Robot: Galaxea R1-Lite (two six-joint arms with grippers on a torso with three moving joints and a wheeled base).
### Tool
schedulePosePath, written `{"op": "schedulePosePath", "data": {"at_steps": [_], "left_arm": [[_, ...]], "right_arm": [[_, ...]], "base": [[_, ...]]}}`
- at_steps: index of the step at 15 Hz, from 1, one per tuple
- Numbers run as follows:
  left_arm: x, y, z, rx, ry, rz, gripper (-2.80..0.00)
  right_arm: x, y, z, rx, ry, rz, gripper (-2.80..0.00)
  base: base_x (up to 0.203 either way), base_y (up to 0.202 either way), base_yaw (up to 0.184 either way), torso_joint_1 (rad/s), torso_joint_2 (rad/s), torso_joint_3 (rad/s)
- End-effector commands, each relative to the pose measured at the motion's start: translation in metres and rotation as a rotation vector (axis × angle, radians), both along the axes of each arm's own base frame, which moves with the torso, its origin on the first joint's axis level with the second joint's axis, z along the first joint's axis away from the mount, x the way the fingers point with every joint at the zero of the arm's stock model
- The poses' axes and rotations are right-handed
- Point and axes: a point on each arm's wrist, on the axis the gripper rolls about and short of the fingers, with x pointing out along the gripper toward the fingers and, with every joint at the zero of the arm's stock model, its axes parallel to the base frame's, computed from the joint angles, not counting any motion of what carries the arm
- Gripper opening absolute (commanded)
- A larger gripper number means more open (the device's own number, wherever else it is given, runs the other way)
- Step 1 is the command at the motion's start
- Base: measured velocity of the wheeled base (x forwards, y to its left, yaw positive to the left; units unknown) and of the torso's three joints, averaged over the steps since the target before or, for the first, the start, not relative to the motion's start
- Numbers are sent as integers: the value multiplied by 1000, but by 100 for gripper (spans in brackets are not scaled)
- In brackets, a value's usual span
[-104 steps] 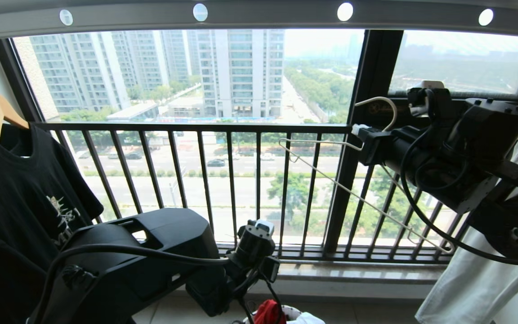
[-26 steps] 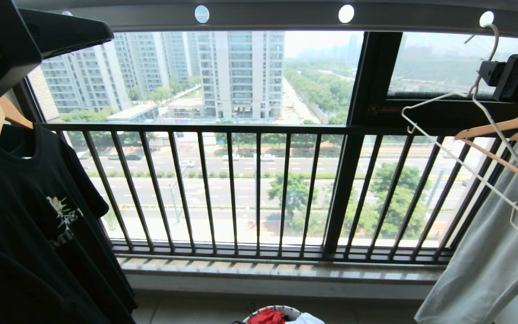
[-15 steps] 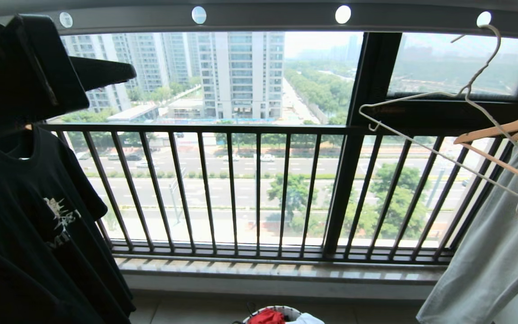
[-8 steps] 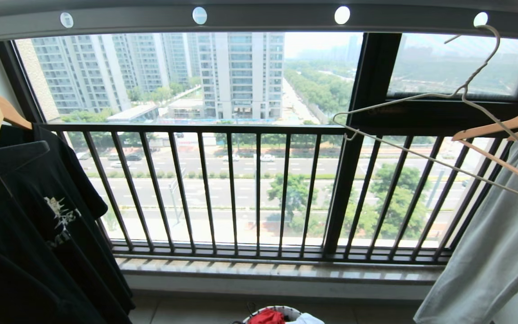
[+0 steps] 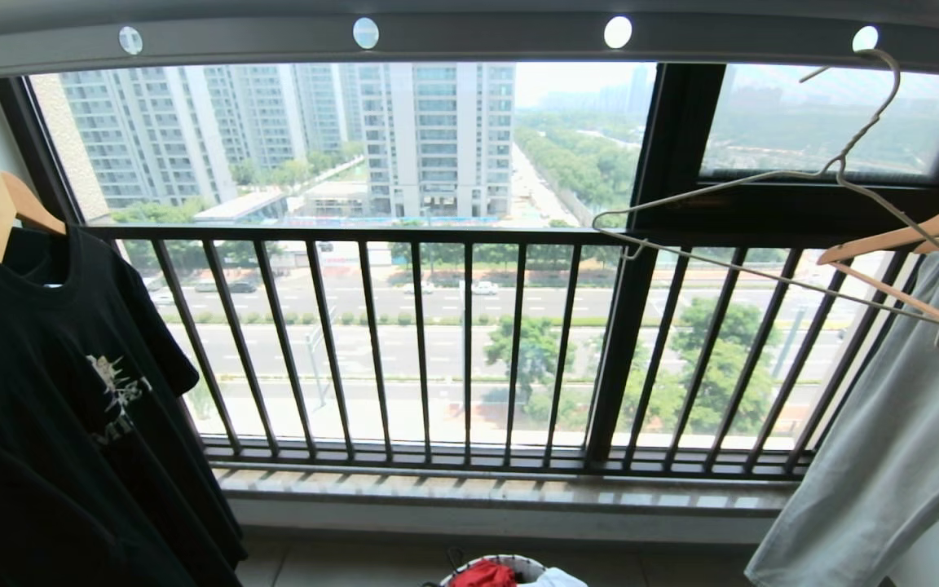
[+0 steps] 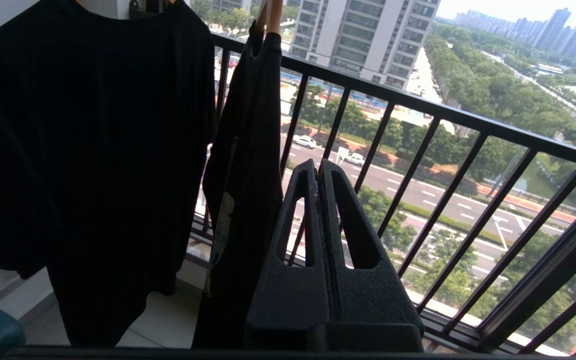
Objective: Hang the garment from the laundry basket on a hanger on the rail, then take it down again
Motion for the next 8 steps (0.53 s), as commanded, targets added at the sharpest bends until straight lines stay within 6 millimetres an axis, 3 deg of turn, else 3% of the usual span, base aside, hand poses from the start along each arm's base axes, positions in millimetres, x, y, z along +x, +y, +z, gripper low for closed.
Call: {"op": "schedulePosePath", "data": {"at_steps": [1, 4, 8], "left_arm": [[-24, 0, -47, 3, -17, 46, -280], [-15, -2, -95, 26, 95, 17, -280], [-11, -7, -137, 87, 144, -201, -280]], "right_arm": [[-10, 2, -24, -13, 17, 58, -280], [2, 5, -70, -33, 88, 227, -280], [31, 8, -108, 54, 181, 375, -280]], "base": [[0, 0, 0, 0, 0, 0], [0, 0, 0, 0, 0, 0], [0, 0, 0, 0, 0, 0]]}}
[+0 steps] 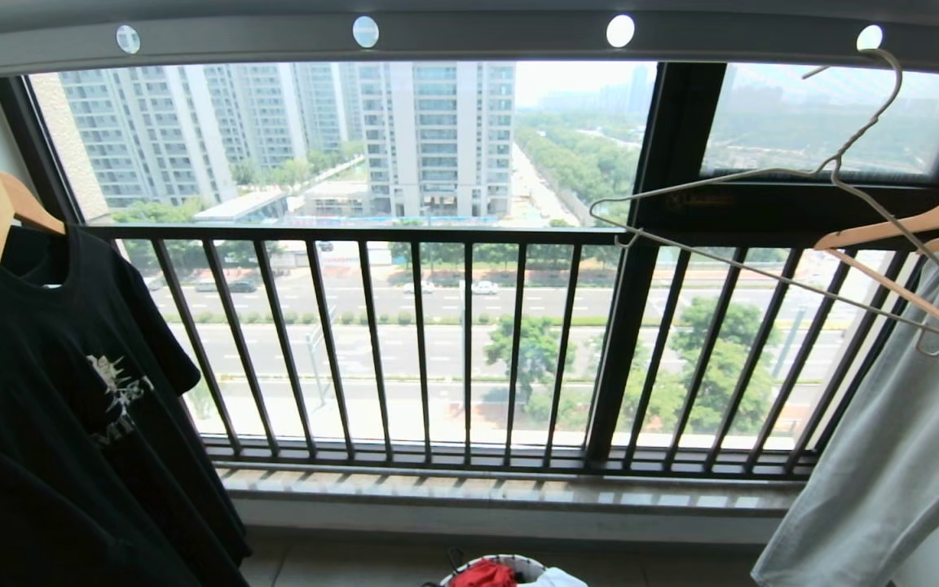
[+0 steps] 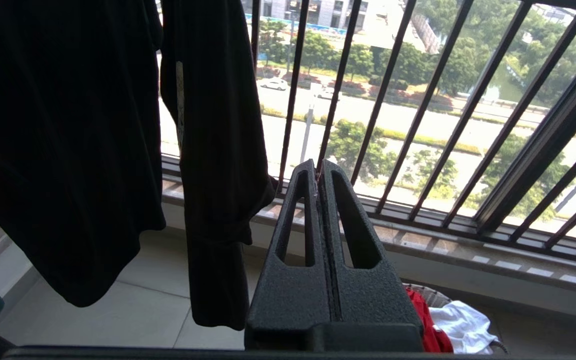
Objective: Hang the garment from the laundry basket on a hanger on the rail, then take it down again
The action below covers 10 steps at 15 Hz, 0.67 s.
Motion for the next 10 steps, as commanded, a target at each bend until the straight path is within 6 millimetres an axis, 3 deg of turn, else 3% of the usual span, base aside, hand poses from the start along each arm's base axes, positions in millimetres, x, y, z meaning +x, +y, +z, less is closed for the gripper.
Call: {"op": "schedulePosePath", "data": {"at_steps": [1, 5, 10], "left_arm": [[1, -2, -28, 55, 18, -72, -280], [8, -2, -49, 141, 88, -95, -280], [12, -2, -49, 131, 12, -87, -280]], "right_arm": [[19, 2, -26, 31, 17, 68, -280], [45, 3, -57, 33, -90, 157, -280], [44, 3, -63, 36, -9, 126, -280]], "base": [[0, 0, 0, 0, 0, 0], [0, 0, 0, 0, 0, 0], [0, 0, 0, 0, 0, 0]]}}
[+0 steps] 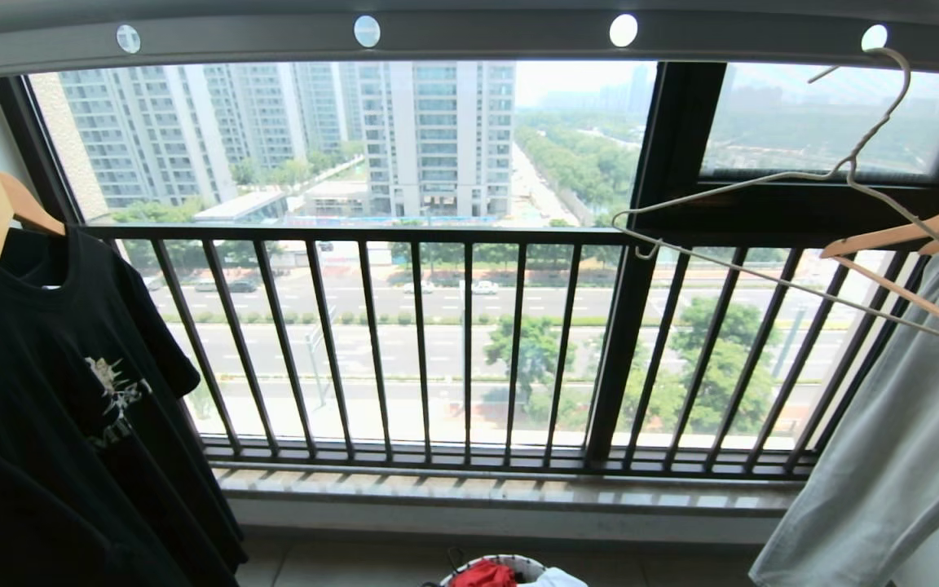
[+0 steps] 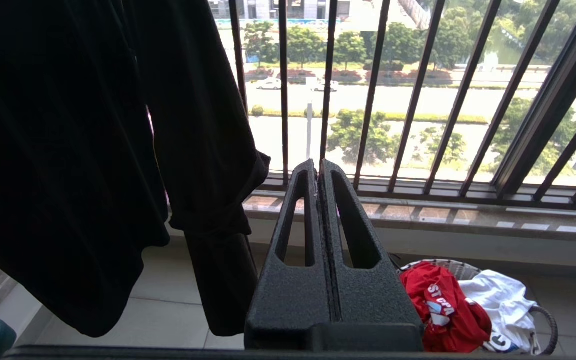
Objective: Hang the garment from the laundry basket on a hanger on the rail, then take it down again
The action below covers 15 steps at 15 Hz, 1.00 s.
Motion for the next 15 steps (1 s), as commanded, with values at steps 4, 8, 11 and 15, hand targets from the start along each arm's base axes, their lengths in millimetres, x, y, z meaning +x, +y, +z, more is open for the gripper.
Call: {"op": "schedulePosePath", "data": {"at_steps": [4, 8, 11, 15], "left_arm": [[1, 0, -1, -11, -4, 1, -280], [1, 0, -1, -39, -4, 3, -280], [1, 0, -2, -72, -5, 5, -280], [1, 0, -2, -72, -5, 4, -280]], "right_arm": [[1, -2, -6, -26, 37, -97, -280], [1, -2, -9, -47, 68, -73, -280], [1, -2, -9, -42, 65, -73, -280], [1, -2, -9, -37, 64, -75, -280]], "base": [[0, 0, 0, 0, 0, 0], [0, 0, 0, 0, 0, 0], [0, 0, 0, 0, 0, 0], [0, 0, 0, 0, 0, 0]]}}
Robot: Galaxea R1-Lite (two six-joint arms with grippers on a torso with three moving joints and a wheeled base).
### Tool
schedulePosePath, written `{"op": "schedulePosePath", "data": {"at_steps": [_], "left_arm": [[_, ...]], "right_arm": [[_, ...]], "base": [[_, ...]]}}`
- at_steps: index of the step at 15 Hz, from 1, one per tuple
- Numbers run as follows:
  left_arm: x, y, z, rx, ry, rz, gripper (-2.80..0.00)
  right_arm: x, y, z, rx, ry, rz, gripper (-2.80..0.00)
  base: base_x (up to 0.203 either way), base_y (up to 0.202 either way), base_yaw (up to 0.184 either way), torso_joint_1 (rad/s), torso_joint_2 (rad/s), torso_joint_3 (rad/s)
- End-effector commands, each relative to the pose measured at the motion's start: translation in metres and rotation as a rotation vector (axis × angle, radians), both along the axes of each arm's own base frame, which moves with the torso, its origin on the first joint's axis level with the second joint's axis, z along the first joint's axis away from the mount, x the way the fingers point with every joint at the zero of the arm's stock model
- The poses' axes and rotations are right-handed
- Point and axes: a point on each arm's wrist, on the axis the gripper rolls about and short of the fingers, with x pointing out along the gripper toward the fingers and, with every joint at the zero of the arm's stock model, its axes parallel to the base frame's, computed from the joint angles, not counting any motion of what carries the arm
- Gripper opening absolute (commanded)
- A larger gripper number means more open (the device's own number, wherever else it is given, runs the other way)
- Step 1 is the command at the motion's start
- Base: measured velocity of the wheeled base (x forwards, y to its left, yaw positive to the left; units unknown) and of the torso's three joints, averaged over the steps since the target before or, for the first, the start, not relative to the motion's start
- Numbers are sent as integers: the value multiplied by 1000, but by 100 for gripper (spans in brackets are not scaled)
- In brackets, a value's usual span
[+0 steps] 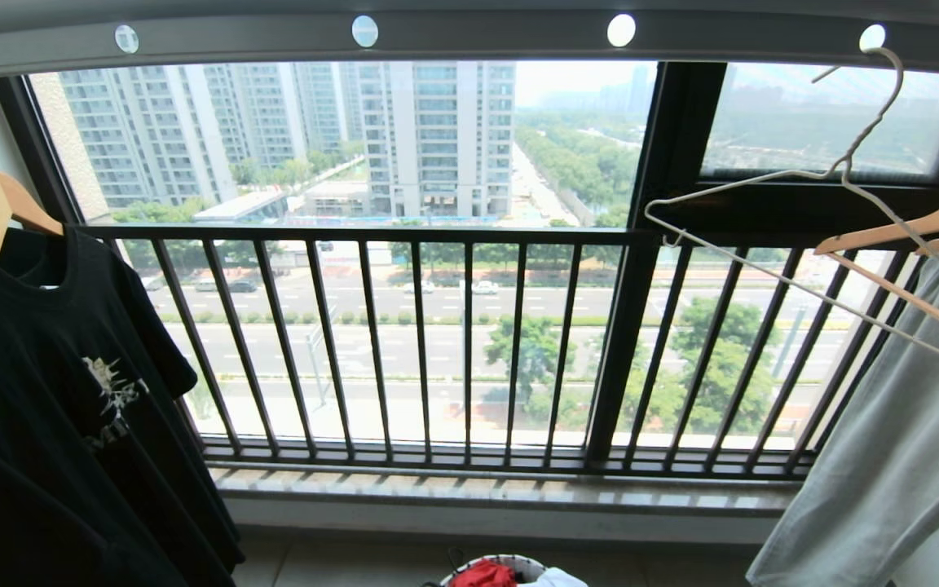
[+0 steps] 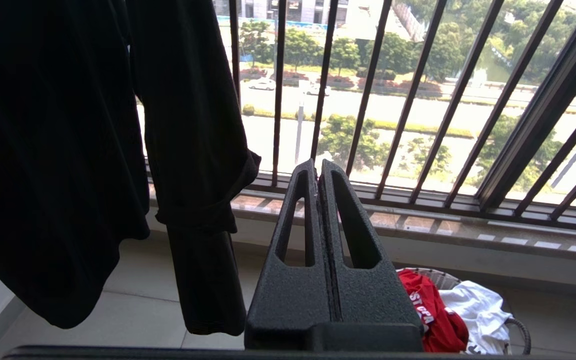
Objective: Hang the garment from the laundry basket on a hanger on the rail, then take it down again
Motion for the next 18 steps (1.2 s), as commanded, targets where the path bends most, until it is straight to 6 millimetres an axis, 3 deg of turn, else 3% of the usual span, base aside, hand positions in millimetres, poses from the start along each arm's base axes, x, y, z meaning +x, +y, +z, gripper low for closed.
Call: {"op": "schedulePosePath", "data": {"at_steps": [1, 18], "left_arm": [[0, 0, 0, 0, 1, 0, -280], [0, 0, 0, 0, 1, 1, -280]], "right_arm": [[0, 0, 0, -1, 2, 0, -280], [0, 0, 0, 21, 1, -2, -280]], "base": [[0, 0, 0, 0, 0, 0], [0, 0, 0, 0, 0, 0]]}}
